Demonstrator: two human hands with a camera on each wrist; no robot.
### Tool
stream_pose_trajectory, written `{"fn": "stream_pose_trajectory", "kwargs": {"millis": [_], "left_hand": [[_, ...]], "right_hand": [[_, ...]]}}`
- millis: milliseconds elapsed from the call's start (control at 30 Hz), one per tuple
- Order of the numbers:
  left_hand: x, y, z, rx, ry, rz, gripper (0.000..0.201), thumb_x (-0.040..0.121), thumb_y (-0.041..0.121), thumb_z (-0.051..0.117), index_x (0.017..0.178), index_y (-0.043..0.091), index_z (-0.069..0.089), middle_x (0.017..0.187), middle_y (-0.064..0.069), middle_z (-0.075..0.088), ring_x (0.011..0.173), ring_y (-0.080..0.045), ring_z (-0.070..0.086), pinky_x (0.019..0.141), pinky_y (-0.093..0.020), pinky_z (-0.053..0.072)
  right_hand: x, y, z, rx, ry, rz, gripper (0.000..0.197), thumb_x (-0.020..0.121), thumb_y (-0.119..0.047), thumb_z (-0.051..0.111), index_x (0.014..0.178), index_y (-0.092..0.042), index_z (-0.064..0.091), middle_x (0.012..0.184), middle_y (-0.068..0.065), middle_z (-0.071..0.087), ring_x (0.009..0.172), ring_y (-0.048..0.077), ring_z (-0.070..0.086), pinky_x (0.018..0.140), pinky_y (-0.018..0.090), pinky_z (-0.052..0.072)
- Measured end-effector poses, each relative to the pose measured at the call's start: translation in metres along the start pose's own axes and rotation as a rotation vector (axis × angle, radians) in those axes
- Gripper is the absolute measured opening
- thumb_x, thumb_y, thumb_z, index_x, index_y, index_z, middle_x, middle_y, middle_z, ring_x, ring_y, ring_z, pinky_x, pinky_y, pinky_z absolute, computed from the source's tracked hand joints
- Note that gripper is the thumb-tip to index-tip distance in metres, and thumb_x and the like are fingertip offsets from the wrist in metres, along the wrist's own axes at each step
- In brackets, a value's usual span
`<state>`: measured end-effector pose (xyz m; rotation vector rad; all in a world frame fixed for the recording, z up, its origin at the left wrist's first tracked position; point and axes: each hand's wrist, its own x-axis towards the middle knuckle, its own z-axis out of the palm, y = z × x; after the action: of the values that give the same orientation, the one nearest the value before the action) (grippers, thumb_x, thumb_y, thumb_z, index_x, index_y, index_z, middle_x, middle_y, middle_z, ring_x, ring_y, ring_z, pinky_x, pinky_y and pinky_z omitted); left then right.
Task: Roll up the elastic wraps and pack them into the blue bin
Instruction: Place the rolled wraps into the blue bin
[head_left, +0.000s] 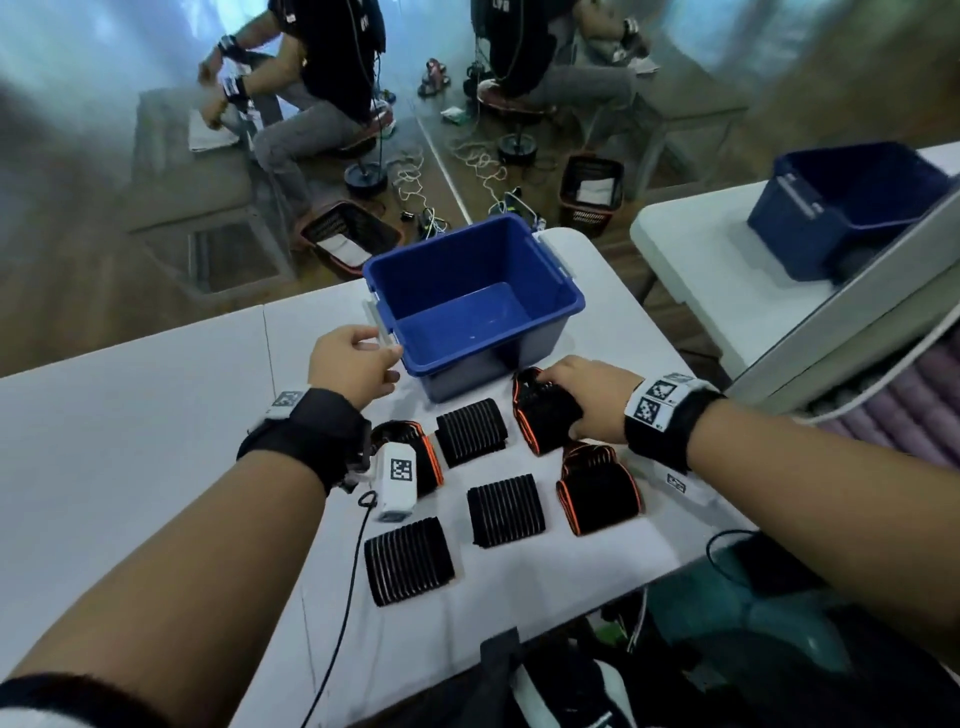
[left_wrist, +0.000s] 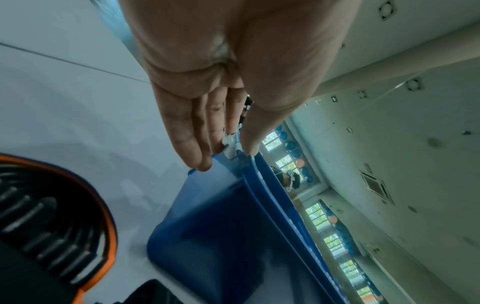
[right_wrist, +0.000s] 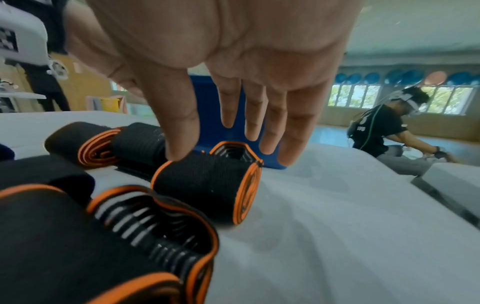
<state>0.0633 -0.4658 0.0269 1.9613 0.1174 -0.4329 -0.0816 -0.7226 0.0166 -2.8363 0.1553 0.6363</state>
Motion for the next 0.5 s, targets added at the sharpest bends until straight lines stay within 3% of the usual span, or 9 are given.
{"fn": "stream_pose_trajectory", "kwargs": {"millis": [167,500], "left_hand": [[-0.004,0.012,0.017,0.041,0.007,-0.018,0.051,0.085,0.022,0.078,0.129,0.007,0.058,0.098,-0.014,0.073,0.083,-0.032,0.074,0.078,-0.045,0.063],[-0.002,0.034,0.038,0.007,0.011,-0.107,0.044,0.087,0.004,0.074,0.128,0.003,0.057,0.115,-0.024,0.067,0.096,-0.040,0.071,0.077,-0.045,0.060]], "right_hand": [[0.030,0.014,0.010,-0.030,-0.085,-0.071,0.092,0.068,-0.035,0.085,0.147,-0.024,0.038,0.135,0.005,0.050,0.123,0.028,0.051,0.103,0.042,0.046],[0.044,0.034,0.017,0.086,-0.048,-0.131,0.071,0.073,-0.038,0.081,0.135,-0.023,0.052,0.122,0.003,0.064,0.109,0.024,0.060,0.091,0.033,0.050]]}}
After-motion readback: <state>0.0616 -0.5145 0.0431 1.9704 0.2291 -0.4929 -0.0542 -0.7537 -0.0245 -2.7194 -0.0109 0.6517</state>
